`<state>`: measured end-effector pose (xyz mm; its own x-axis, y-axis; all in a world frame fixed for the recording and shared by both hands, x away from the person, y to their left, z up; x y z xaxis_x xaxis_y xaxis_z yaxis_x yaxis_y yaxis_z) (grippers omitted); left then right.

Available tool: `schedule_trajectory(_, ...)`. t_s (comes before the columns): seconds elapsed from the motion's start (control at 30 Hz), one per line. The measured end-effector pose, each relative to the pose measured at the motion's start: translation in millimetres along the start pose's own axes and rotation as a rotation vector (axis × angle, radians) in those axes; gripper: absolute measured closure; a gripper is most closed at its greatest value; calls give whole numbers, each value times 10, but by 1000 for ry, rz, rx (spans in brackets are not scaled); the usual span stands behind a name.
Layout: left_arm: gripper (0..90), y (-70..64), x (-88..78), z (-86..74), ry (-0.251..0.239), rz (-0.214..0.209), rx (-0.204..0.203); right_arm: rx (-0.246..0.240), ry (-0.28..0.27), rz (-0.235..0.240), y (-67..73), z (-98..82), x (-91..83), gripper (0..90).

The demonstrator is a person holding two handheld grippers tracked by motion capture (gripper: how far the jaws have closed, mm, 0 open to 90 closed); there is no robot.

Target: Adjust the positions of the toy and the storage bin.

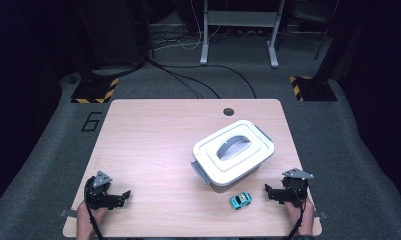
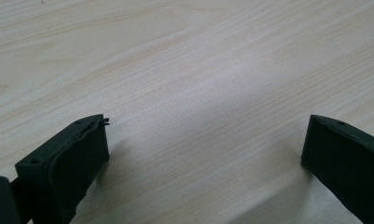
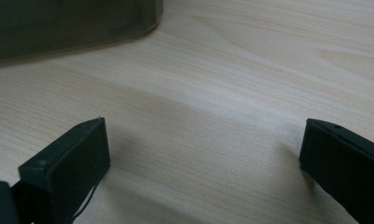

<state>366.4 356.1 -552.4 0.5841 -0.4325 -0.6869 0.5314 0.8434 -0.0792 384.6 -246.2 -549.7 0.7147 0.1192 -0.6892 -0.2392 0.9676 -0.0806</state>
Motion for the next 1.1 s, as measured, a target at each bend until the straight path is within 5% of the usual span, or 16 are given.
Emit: schedule_trajectory(1.1, 3, -3, 12, 8, -2, 5, -18, 3, 30, -10, -12, 32, 16, 0)
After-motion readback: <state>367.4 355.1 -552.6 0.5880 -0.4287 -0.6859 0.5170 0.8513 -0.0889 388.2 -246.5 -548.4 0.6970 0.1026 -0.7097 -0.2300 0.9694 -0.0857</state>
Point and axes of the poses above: each handheld gripper's, and its own axes: x roughly forward along the jaws, z roughly out of its top, y roughly to its left, the point moved 3 cm from there along x, roughly forward along the jaws, and after that the axes turned 7 degrees about -z, right-handed, at the moved point
